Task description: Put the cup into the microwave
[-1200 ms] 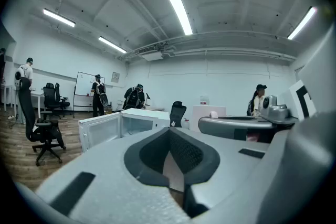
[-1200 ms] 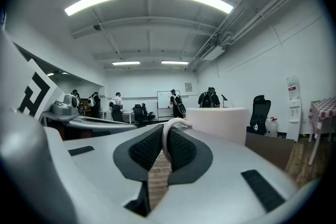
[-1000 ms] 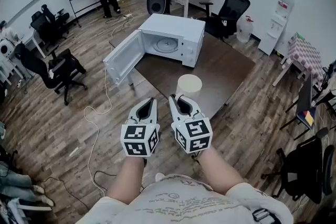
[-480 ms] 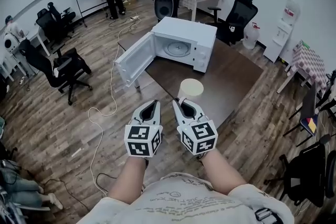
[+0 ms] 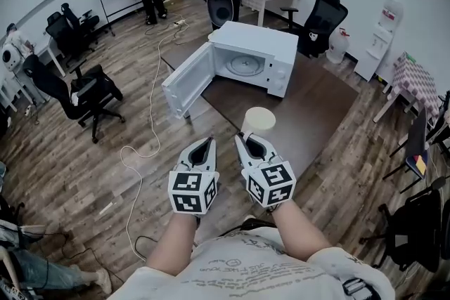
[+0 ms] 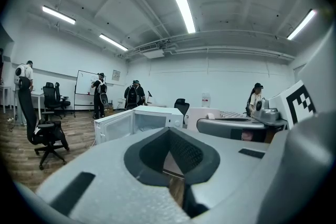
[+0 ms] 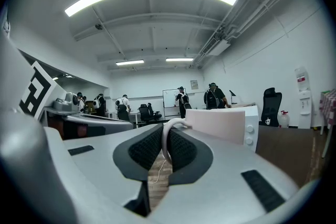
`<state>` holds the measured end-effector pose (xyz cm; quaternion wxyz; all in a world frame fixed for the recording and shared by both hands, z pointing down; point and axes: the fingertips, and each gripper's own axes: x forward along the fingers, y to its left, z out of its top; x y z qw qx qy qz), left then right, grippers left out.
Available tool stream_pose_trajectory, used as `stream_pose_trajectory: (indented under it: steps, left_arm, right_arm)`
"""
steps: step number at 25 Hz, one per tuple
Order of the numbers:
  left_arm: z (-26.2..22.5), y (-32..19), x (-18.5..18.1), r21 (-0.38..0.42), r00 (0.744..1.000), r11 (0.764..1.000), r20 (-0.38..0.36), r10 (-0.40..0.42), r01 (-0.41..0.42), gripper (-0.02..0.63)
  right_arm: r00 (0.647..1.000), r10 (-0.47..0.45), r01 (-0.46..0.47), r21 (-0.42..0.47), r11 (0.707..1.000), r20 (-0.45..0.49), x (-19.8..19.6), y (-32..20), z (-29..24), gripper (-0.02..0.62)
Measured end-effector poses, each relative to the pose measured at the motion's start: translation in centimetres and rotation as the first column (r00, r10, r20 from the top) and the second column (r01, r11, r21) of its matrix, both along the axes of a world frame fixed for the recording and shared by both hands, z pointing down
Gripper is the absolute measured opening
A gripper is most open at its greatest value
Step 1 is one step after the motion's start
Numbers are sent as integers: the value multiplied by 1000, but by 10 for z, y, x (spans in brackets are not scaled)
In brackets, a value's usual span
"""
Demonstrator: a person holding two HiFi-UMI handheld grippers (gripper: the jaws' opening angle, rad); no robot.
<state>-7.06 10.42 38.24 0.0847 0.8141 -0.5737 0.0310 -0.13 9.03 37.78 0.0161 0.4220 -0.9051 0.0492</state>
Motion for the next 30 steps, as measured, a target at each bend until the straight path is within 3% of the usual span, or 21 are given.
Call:
stream_pose_trajectory:
  steps: [13, 24, 30]
  left_arm:
    - [22, -55, -33, -11, 999, 999, 8, -34, 34, 14]
    - [32, -163, -48, -27, 999, 1000, 49, -2, 3, 14]
    - [33, -228, -49, -23, 999, 999, 28, 29, -28, 14]
  right_arm:
    - [997, 7, -6, -8, 1000, 81, -13, -75, 13, 34]
    - [998, -39, 37, 46, 998, 54, -38, -174, 24, 34]
    - [997, -72, 70, 82, 994, 23, -46, -232, 35, 34]
